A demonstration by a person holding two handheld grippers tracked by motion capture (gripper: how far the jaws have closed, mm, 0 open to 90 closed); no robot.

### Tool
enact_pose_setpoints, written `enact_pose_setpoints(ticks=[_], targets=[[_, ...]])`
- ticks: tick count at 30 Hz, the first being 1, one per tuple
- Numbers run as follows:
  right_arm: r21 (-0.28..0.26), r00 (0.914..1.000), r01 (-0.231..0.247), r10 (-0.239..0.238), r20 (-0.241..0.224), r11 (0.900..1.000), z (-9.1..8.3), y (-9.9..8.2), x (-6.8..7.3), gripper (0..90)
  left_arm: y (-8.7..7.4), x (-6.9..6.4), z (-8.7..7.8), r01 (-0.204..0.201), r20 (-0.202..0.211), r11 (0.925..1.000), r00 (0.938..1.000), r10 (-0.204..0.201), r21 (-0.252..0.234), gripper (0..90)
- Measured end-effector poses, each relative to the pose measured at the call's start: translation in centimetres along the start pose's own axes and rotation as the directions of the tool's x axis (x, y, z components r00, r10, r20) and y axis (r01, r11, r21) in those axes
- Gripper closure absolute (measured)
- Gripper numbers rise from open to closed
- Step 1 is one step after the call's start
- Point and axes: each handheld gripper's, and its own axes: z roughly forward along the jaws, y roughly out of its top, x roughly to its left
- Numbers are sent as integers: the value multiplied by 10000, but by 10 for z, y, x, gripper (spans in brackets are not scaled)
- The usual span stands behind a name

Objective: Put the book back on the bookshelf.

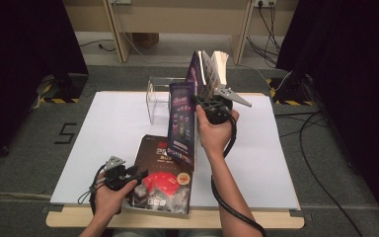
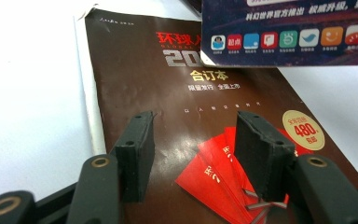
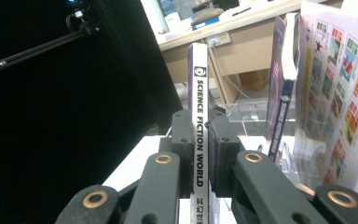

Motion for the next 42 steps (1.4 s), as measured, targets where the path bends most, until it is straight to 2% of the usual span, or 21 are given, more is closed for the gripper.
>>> enact_pose_setpoints(ticks=[12, 21, 30, 42], targets=[[-396, 9998, 136, -129, 162, 9991, 14, 15, 6, 836, 0, 0, -1, 28, -5, 10000, 10000, -28, -57, 471], [-606, 9993, 174, -154, 337, 9980, 23, 27, 6, 836, 0, 0, 0, 8, 14, 10000, 10000, -8, -51, 471], [-670, 9986, 120, -85, 525, 9977, 40, 42, 3, 836, 0, 1, 0, 8, -1, 10000, 10000, -8, -15, 471], [-756, 9971, 116, -59, 755, 9971, 59, 49, 1, 835, 1, 2, 0, 37, 12, 10000, 10000, -37, -19, 471]])
